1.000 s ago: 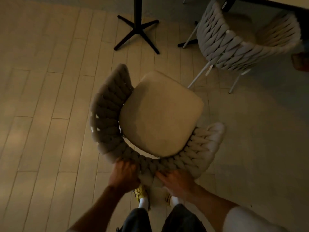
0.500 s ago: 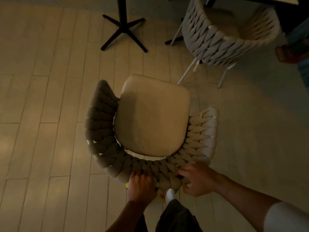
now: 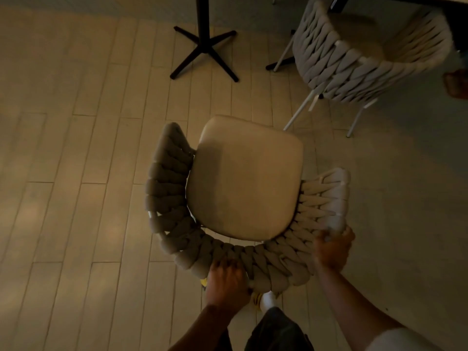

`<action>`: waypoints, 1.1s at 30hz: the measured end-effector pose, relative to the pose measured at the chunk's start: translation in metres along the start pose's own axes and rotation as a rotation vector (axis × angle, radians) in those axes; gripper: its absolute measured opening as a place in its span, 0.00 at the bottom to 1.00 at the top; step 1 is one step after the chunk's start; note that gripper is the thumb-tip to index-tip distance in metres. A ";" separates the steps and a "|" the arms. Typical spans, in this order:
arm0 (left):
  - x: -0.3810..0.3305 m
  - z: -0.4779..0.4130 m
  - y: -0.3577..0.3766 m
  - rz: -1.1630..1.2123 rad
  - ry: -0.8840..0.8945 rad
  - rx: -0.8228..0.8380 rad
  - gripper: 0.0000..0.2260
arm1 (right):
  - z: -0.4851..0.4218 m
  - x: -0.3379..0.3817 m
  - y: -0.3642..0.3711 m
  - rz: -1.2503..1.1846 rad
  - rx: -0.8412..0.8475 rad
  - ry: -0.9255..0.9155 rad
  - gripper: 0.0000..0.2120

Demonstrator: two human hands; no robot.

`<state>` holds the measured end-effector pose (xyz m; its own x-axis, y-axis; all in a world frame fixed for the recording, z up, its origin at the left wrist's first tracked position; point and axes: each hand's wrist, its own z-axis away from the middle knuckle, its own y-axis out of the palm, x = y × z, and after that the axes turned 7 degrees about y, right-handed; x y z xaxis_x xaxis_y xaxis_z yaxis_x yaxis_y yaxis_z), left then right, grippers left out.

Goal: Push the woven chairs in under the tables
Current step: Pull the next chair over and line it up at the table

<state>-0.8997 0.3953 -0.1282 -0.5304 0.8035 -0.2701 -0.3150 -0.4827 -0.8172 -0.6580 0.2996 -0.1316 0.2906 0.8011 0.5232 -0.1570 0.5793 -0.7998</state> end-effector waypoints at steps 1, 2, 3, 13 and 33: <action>0.000 -0.001 -0.001 -0.002 0.004 0.015 0.26 | 0.008 0.000 0.005 0.009 -0.007 0.026 0.32; 0.000 -0.001 -0.003 -0.003 0.016 0.026 0.28 | 0.012 -0.001 0.010 0.017 -0.019 0.039 0.31; 0.002 -0.002 -0.007 -0.001 0.040 0.040 0.31 | 0.013 -0.002 0.013 0.033 -0.034 0.044 0.32; 0.120 -0.040 -0.095 0.426 -0.009 -0.140 0.20 | 0.008 -0.004 0.019 0.170 -0.076 0.086 0.31; 0.208 -0.055 -0.075 0.937 -0.693 -0.812 0.16 | -0.005 0.006 0.020 0.261 -0.070 -0.005 0.29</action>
<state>-0.9434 0.6177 -0.1511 -0.6344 -0.1422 -0.7598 0.7694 -0.2110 -0.6029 -0.6546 0.3152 -0.1454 0.2439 0.9229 0.2980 -0.1600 0.3414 -0.9262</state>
